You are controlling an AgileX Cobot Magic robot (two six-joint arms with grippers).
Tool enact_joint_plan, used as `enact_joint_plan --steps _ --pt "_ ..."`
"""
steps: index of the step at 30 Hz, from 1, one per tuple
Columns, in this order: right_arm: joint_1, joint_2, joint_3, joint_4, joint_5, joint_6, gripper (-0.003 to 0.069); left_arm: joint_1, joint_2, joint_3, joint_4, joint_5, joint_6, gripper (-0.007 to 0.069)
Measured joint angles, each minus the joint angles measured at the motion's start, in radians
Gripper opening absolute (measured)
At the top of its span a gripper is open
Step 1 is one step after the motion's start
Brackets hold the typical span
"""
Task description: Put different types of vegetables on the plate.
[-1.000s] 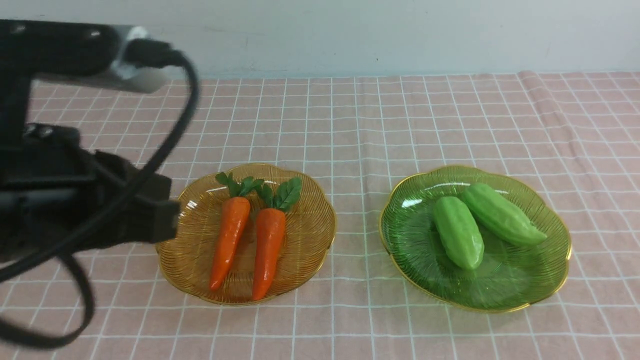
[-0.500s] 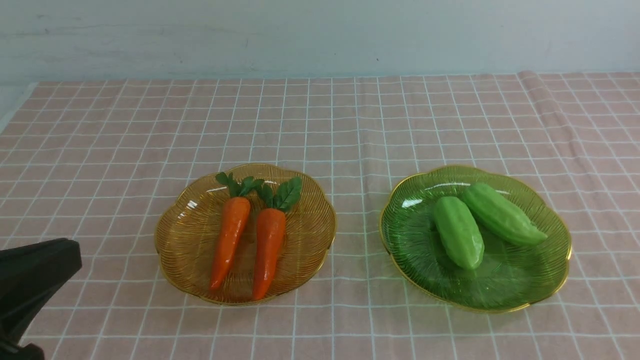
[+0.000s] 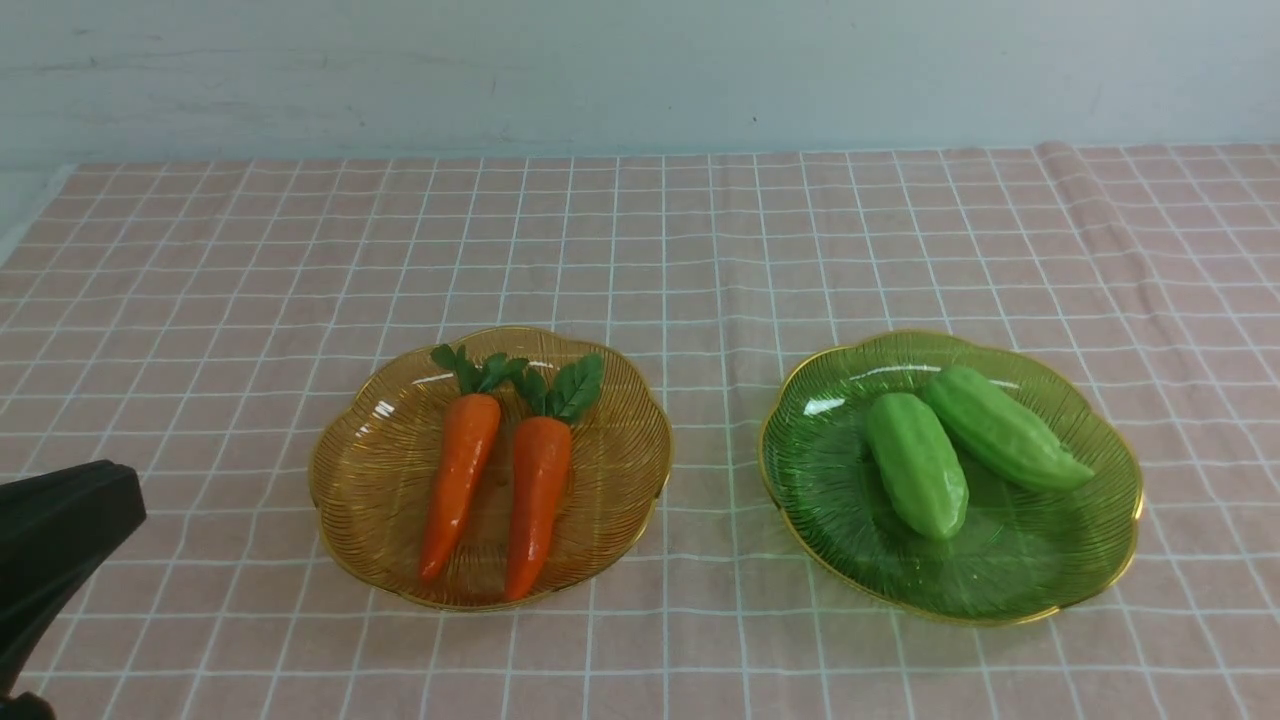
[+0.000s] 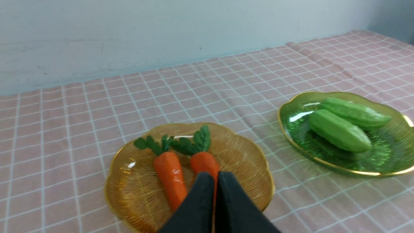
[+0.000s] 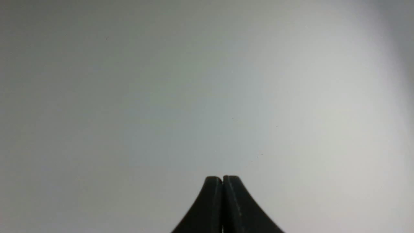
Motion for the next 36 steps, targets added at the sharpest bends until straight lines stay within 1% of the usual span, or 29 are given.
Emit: enact_joint_plan --steps 2,3,4,6,8,11,16,36 --pt "0.0 0.0 0.0 0.0 0.0 0.0 -0.0015 0.077 -0.071 0.076 -0.054 -0.015 0.089 -0.0003" --pt "0.0 0.0 0.0 0.0 0.0 0.0 -0.0015 0.139 -0.115 0.124 -0.092 -0.024 0.14 -0.0003" --pt "0.0 0.0 0.0 0.0 0.0 0.0 -0.0015 0.176 -0.143 0.155 -0.111 -0.024 0.17 -0.0003" --pt "0.0 0.0 0.0 0.0 0.0 0.0 -0.0015 0.281 -0.227 0.249 -0.162 -0.025 0.251 -0.0003" --pt "0.0 0.0 0.0 0.0 0.001 0.0 -0.0015 0.354 -0.273 0.312 -0.174 -0.027 0.288 -0.0003" --pt "0.0 0.0 0.001 0.0 0.001 0.0 -0.0015 0.408 -0.284 0.381 -0.177 -0.027 0.302 -0.0003" --pt "0.0 0.0 0.001 0.002 0.001 0.0 -0.0015 0.42 -0.284 0.442 -0.177 -0.034 0.309 -0.0003" --pt "0.0 0.0 0.001 0.002 0.001 0.0 -0.0015 0.422 -0.286 0.445 -0.177 -0.049 0.309 -0.0003"
